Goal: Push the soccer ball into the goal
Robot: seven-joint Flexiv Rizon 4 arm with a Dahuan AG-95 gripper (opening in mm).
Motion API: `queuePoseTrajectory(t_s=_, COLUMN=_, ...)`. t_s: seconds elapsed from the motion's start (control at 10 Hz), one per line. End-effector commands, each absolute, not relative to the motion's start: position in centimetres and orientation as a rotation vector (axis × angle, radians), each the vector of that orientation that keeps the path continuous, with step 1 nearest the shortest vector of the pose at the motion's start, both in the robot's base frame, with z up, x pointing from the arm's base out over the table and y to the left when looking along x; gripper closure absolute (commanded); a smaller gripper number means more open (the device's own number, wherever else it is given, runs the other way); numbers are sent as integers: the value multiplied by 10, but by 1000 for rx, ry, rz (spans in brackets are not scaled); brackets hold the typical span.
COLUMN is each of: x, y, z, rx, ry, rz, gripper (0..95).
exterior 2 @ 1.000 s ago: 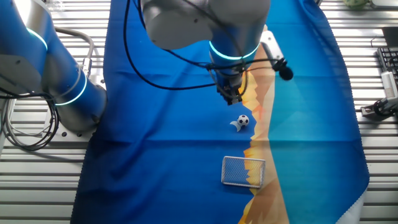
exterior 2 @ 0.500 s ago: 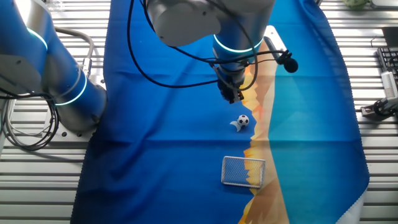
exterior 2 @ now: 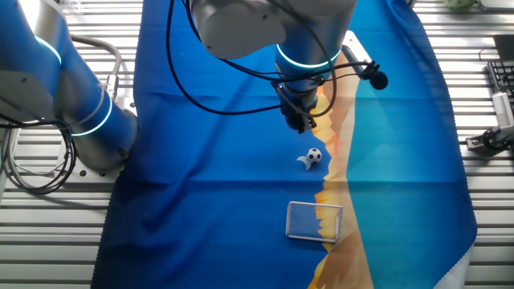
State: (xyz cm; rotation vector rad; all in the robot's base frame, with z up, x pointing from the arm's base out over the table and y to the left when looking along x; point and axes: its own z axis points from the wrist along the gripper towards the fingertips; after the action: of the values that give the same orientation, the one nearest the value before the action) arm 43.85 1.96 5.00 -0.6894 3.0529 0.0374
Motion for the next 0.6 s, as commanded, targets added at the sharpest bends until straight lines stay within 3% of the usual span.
queuePoseTrajectory(t_s=0.1, x=439, y=20, z=50, rx=-682, ry=3048, rz=44, gripper=950)
queuePoseTrajectory(t_s=0.3, x=439, y=20, z=50, rx=-680, ry=3045, rz=42, gripper=950)
queuePoseTrajectory(t_s=0.6, x=439, y=20, z=49, rx=-240, ry=3110, rz=103, gripper=950)
